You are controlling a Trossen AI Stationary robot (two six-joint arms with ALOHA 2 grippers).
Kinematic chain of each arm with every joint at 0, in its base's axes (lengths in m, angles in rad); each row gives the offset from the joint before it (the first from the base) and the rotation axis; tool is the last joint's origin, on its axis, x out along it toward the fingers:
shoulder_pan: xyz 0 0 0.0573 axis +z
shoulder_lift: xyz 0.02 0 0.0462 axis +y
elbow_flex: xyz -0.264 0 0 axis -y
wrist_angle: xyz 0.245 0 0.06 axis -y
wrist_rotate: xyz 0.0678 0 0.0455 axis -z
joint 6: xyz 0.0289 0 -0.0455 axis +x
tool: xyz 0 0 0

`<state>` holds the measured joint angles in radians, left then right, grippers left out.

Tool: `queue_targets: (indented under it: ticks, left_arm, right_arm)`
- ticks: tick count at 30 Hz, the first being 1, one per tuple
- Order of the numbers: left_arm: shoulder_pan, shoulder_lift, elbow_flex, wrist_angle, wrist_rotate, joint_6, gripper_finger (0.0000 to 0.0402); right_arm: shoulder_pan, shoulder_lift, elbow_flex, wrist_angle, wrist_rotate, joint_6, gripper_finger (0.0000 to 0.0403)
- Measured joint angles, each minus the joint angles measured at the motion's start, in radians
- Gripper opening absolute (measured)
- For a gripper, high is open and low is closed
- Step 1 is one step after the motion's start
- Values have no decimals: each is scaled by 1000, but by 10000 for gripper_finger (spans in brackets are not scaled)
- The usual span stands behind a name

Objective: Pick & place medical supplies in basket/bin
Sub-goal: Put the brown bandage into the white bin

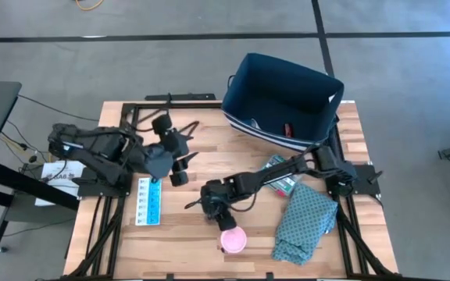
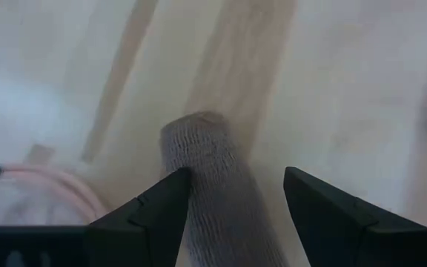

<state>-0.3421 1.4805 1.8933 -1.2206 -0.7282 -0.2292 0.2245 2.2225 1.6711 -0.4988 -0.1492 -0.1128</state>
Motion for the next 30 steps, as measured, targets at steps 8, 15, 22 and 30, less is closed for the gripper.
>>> queue_targets:
  ticks: [8, 15, 22, 30]
  left_arm:
    - [-70, -3, -33, -56, -73, -108, 192]
    - [-138, -4, -33, -140, -126, -237, 192]
    - [-185, -4, -33, -176, -179, -337, 192]
    - [-203, -4, -33, -288, -246, -463, 192]
  right_arm:
    - [-6, 85, 73, -70, -105, -5, 211]
    - [-9, 91, 82, -68, -56, -71, 181]
    - [-23, 81, 82, -89, -34, -95, 105]
    - [-24, -122, 81, -208, 98, -98, 72]
